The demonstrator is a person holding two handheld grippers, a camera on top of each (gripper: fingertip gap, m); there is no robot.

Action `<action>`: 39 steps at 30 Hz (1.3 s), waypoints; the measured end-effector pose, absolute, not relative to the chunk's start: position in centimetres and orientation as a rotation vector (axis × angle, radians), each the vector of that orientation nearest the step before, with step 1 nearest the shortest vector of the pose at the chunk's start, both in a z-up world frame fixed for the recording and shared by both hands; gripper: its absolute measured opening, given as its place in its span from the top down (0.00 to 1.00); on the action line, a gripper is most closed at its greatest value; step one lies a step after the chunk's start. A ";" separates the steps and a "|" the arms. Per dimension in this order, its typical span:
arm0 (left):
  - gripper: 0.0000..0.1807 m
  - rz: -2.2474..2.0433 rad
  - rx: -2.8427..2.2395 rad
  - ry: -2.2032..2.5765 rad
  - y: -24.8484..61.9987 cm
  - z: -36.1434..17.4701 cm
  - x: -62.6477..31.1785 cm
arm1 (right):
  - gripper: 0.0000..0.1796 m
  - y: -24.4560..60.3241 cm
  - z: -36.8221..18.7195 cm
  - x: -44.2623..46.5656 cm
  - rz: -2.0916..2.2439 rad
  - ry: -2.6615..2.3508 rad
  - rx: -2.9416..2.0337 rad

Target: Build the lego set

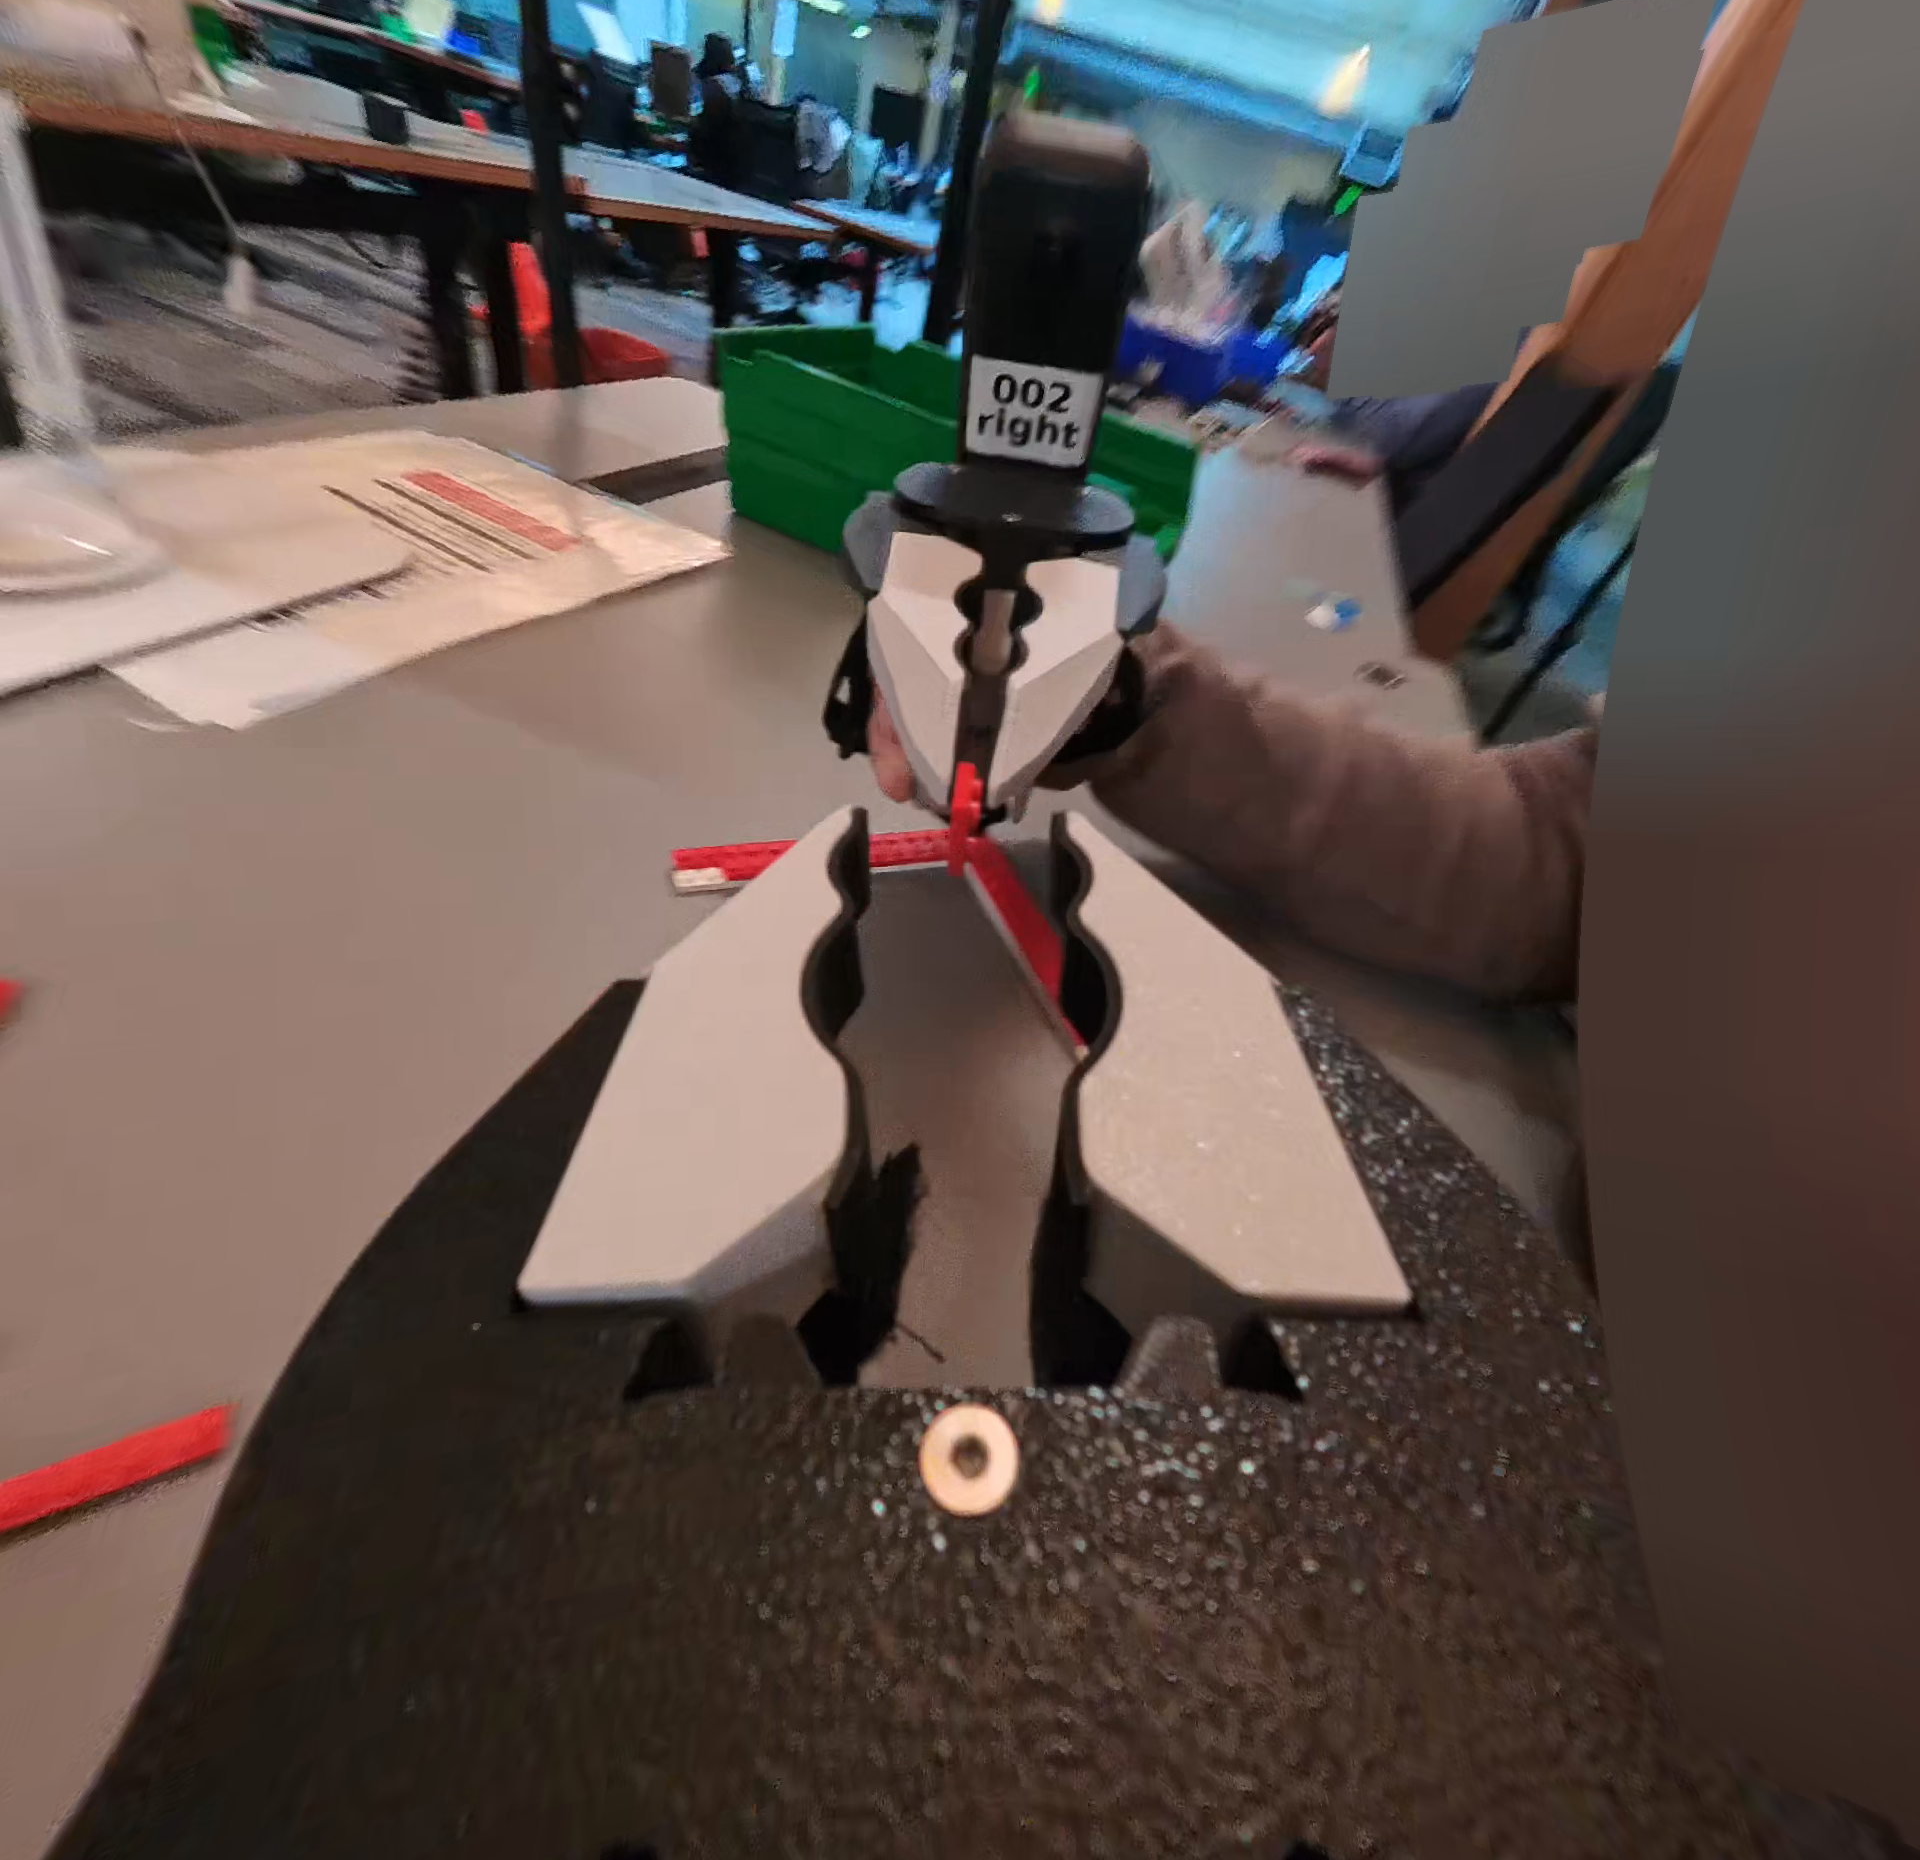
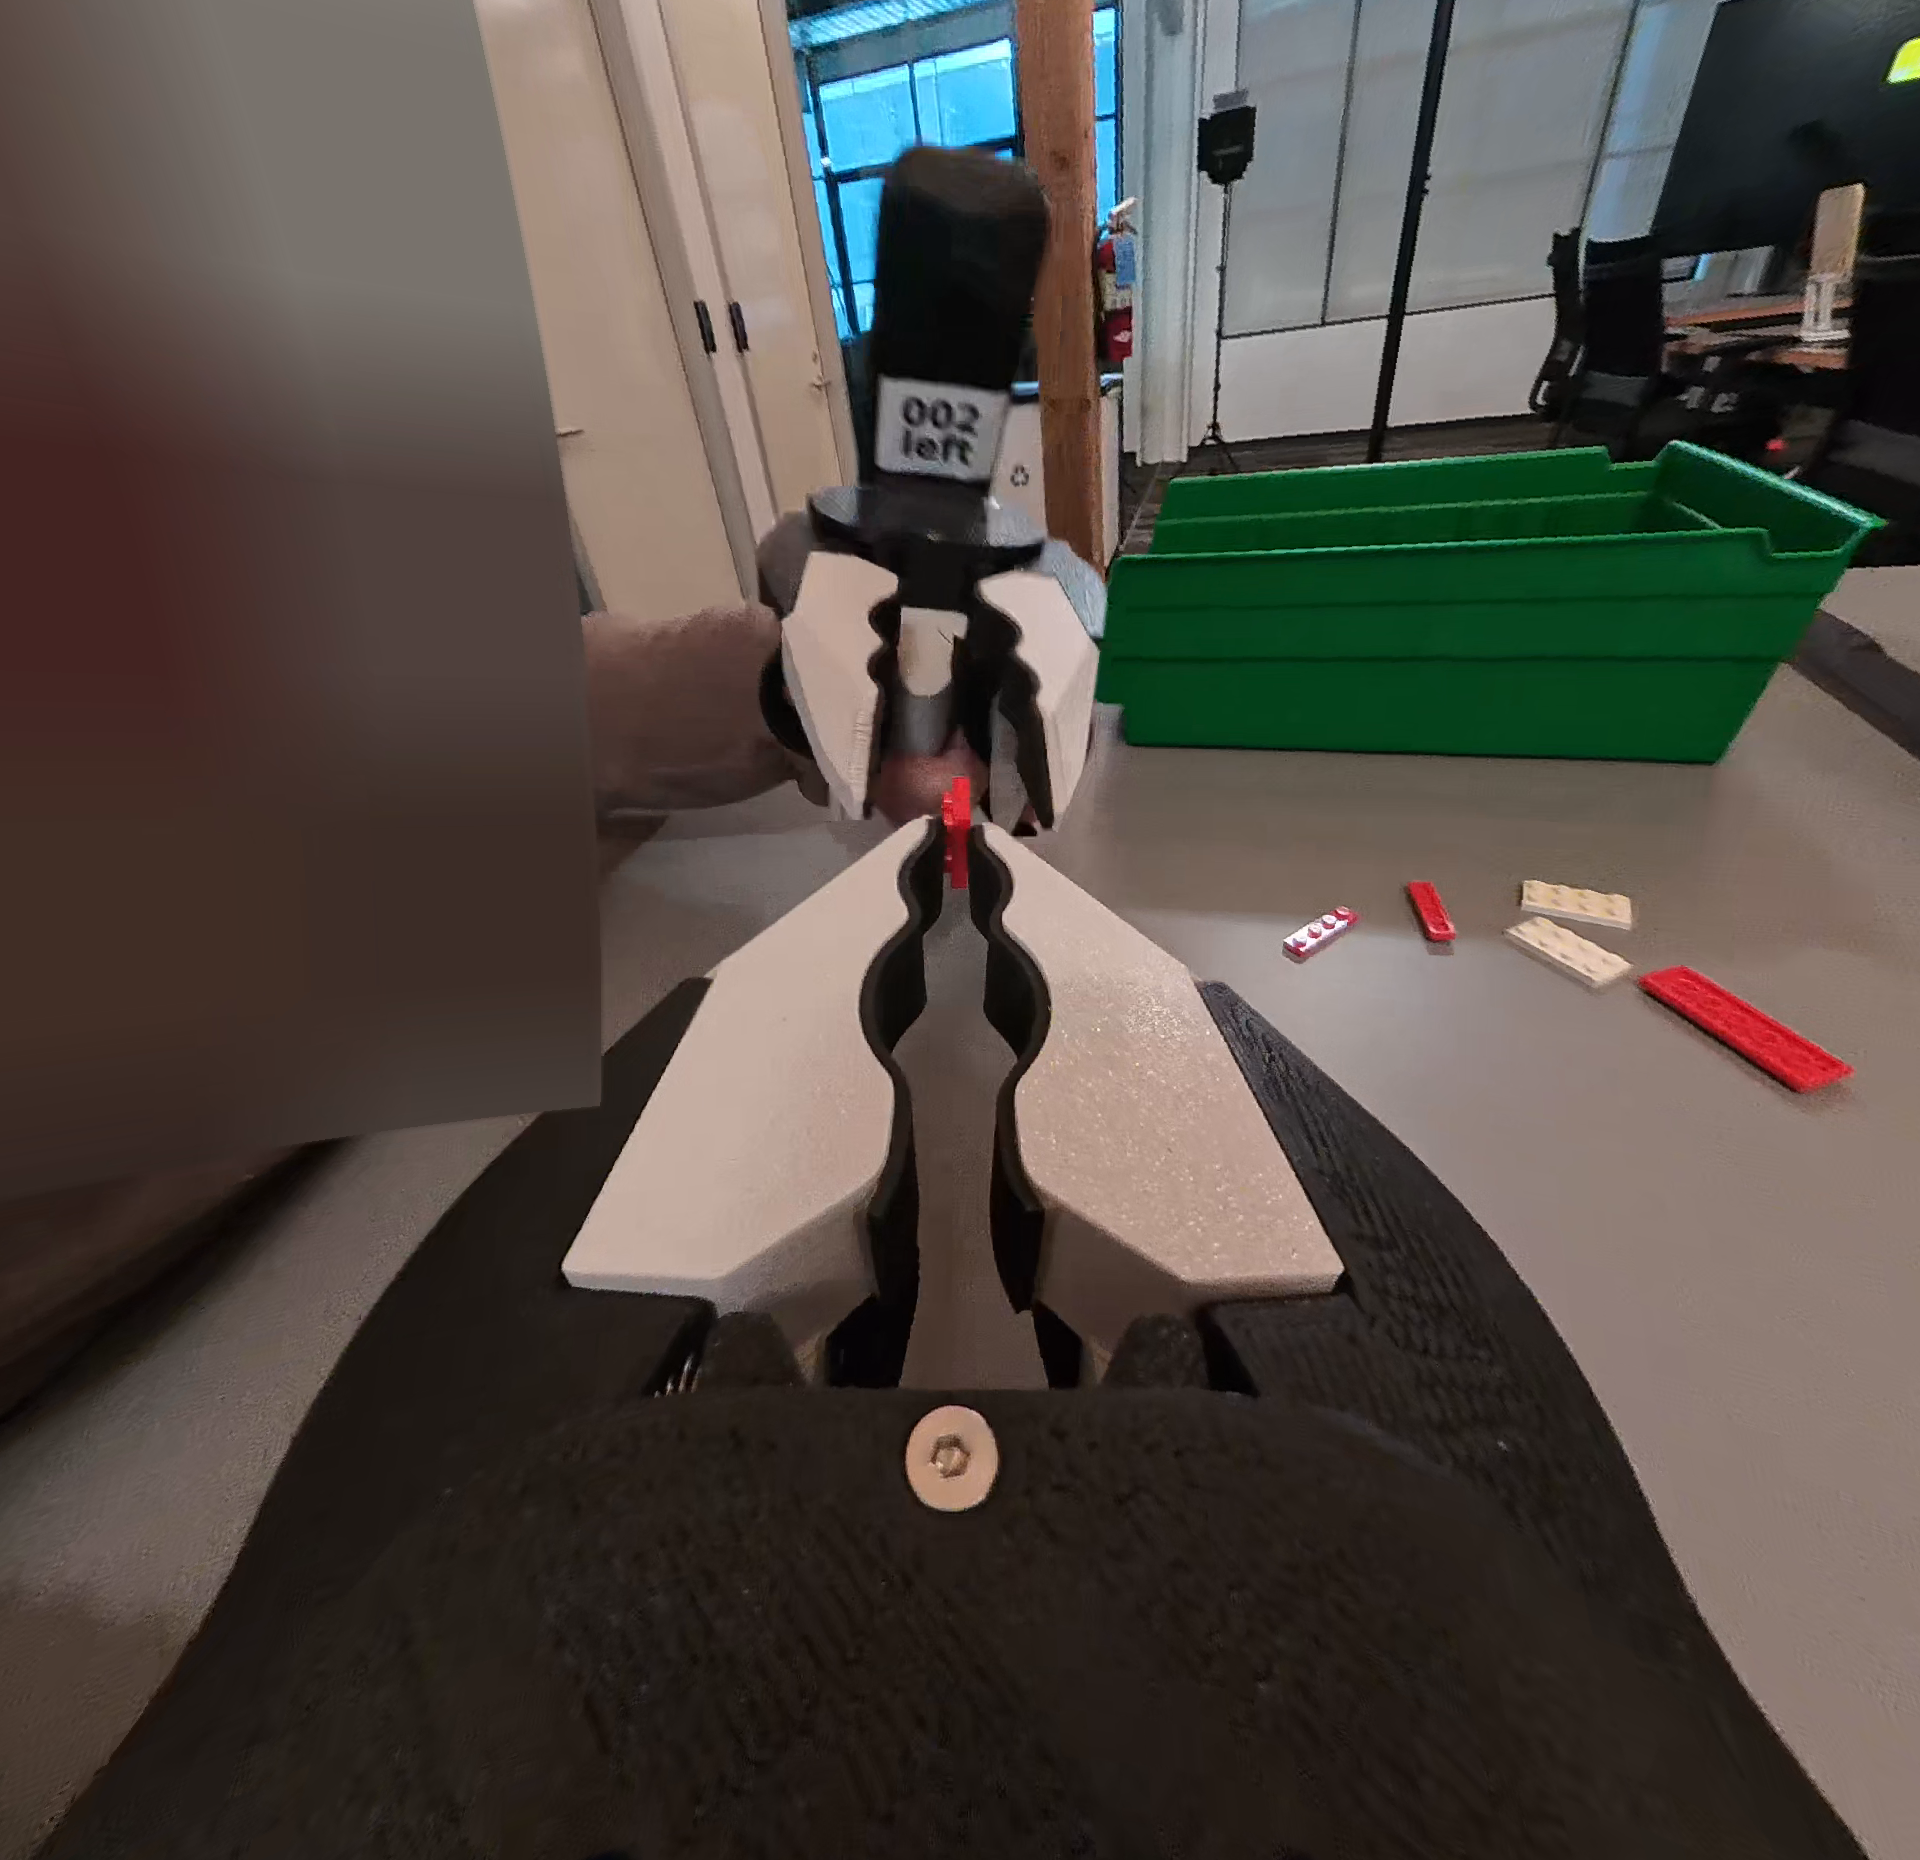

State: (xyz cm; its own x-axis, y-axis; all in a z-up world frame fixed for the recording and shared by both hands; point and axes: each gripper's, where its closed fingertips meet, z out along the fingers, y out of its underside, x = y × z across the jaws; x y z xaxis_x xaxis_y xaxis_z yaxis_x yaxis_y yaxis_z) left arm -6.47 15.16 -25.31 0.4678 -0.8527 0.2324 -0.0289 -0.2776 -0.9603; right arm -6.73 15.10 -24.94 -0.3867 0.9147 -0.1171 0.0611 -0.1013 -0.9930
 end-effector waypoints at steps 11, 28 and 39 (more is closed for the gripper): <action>0.98 -0.758 -1.652 0.870 15.6 -25.6 -6.6 | 0.99 15.2 -25.3 -7.2 1.508 -1.486 -1.090; 0.99 -0.857 -1.640 0.662 16.4 -24.9 -8.8 | 0.89 16.9 -24.6 -7.2 1.455 -1.374 -1.089; 0.98 -1.211 -2.243 0.312 16.5 -32.7 -10.4 | 0.63 28.1 -23.0 -2.2 0.689 -0.929 -1.105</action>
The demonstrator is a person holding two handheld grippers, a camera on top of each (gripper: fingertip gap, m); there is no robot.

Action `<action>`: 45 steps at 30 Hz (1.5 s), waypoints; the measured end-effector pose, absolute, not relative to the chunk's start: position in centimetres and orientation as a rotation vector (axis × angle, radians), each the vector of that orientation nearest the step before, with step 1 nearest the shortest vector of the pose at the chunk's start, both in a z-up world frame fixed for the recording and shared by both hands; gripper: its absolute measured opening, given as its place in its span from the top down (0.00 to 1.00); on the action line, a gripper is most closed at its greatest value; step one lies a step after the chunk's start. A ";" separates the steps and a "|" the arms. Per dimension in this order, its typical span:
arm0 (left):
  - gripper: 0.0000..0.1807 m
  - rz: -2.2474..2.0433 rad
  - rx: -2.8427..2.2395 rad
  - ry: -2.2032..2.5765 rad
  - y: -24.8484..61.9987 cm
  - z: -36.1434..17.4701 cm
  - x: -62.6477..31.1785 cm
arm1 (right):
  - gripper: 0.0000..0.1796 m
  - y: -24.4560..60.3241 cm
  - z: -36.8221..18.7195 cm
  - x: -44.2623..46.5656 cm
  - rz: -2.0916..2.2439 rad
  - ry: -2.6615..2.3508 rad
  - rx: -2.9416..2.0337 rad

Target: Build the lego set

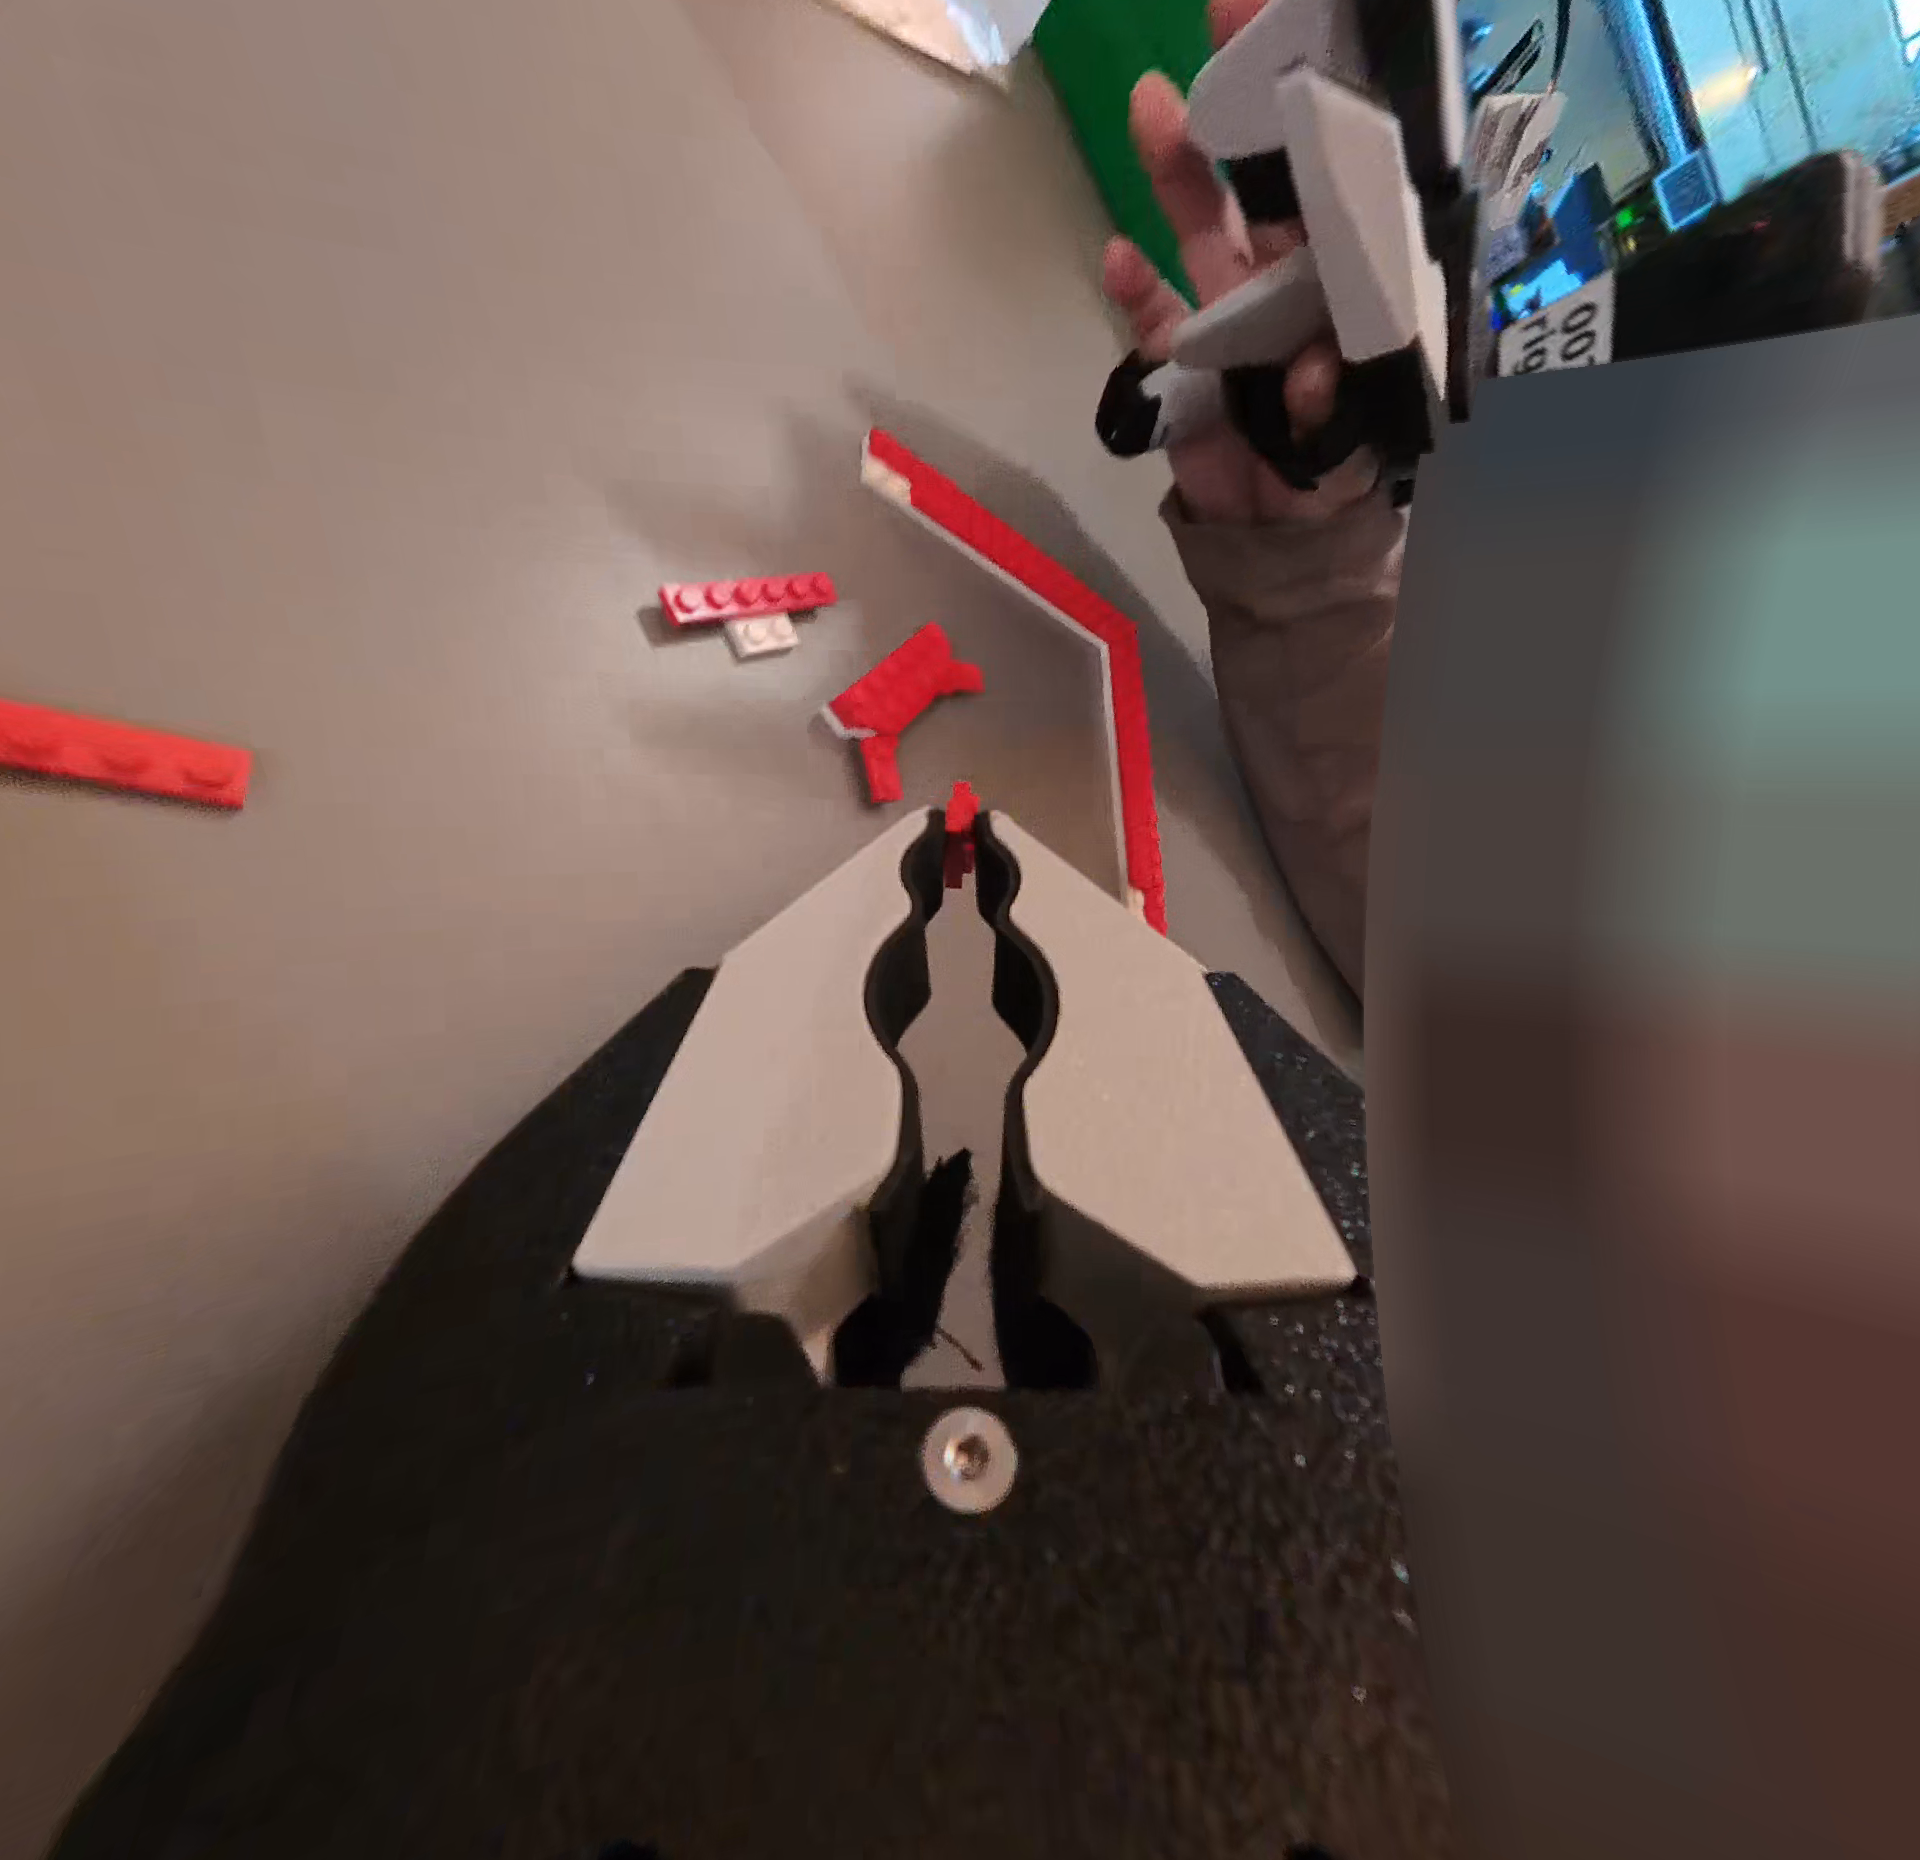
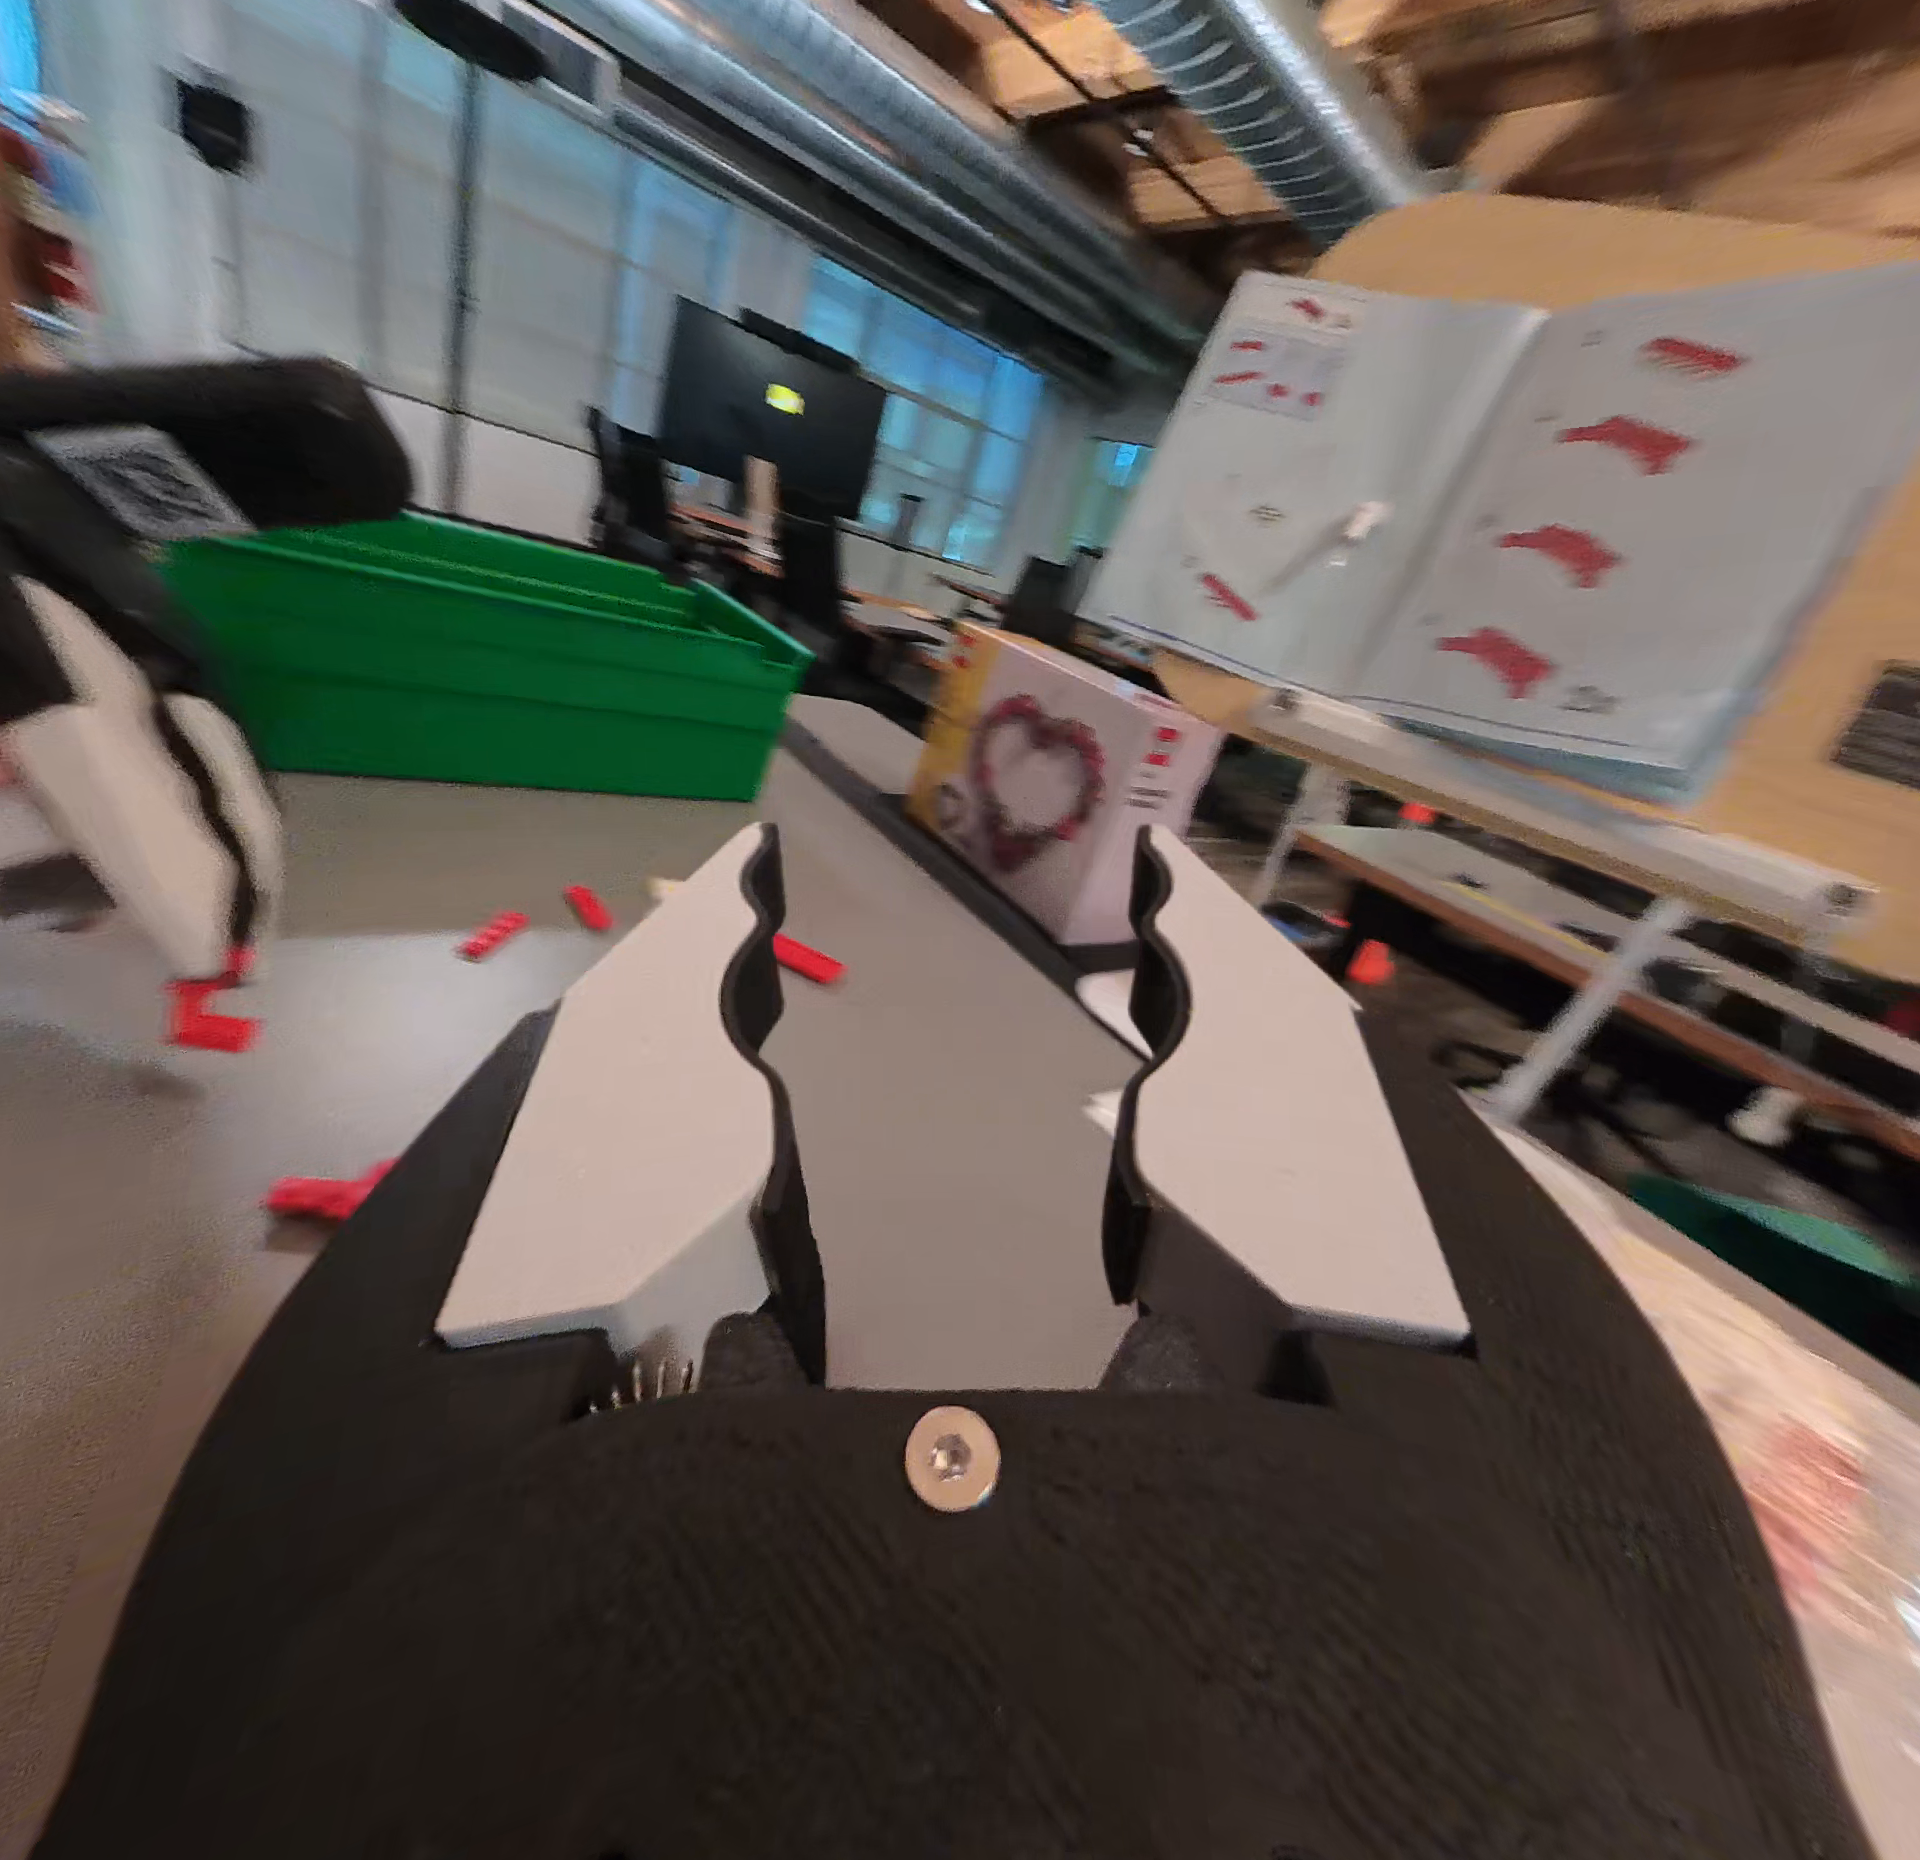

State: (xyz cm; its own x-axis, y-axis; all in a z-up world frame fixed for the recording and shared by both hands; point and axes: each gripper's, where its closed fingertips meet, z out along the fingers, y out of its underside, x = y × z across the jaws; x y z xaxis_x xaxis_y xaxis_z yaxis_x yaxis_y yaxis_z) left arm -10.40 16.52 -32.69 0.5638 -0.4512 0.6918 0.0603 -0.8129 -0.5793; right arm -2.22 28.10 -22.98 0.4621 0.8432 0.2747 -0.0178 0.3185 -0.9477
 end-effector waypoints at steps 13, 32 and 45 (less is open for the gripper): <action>0.98 -1.179 -2.419 0.262 16.7 -36.2 -11.4 | 0.48 30.5 -25.9 -1.9 0.412 -0.960 -1.167; 0.84 -1.063 -2.423 0.127 17.6 -35.9 -13.1 | 0.52 30.8 -26.2 -1.4 0.485 -0.921 -1.204; 0.76 -0.477 -2.054 0.199 20.9 -31.7 -17.1 | 0.57 32.9 -25.4 2.2 0.288 -0.763 -1.153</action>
